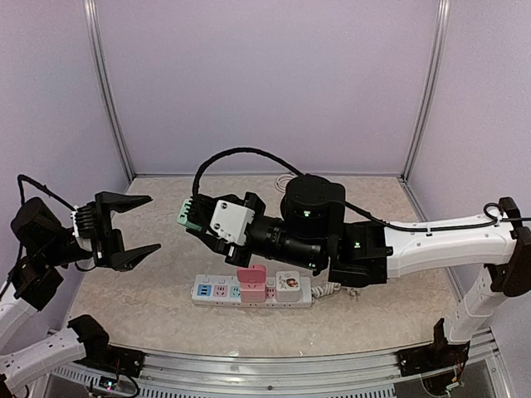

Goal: Insert the plug

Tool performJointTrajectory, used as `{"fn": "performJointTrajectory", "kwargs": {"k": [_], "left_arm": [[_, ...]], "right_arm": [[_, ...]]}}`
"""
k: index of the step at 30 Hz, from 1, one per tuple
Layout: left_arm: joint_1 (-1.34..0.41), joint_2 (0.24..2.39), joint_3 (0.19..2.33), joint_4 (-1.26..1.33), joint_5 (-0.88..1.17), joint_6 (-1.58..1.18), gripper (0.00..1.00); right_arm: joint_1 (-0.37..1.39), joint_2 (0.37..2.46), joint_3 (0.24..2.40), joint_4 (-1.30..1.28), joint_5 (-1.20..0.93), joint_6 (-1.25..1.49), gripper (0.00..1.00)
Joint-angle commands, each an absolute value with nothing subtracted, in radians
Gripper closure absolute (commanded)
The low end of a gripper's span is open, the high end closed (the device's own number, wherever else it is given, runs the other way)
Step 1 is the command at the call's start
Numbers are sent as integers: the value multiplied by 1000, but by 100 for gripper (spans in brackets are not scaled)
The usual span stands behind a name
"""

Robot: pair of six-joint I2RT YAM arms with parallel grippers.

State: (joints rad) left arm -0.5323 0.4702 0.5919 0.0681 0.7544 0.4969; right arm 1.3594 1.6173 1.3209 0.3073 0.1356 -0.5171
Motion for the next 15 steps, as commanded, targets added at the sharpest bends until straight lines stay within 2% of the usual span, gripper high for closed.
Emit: {"fn": "performJointTrajectory", "kwargs": {"k": [1, 5, 8, 15], "left_arm": [[-621, 522, 665, -67, 619, 316, 22], [-680, 566, 699, -43, 467, 91, 30], [-696, 594, 732, -20, 397, -27, 38], [-743, 639, 740, -157, 263, -16, 52]], "right_arm": [[1379, 1695, 1319, 553, 388, -671, 100], [1414, 1805, 1328, 782, 524, -842, 100], [1428, 1856, 1355, 813, 541, -900, 100], [1435, 1862, 1368, 807, 526, -881, 100]]}}
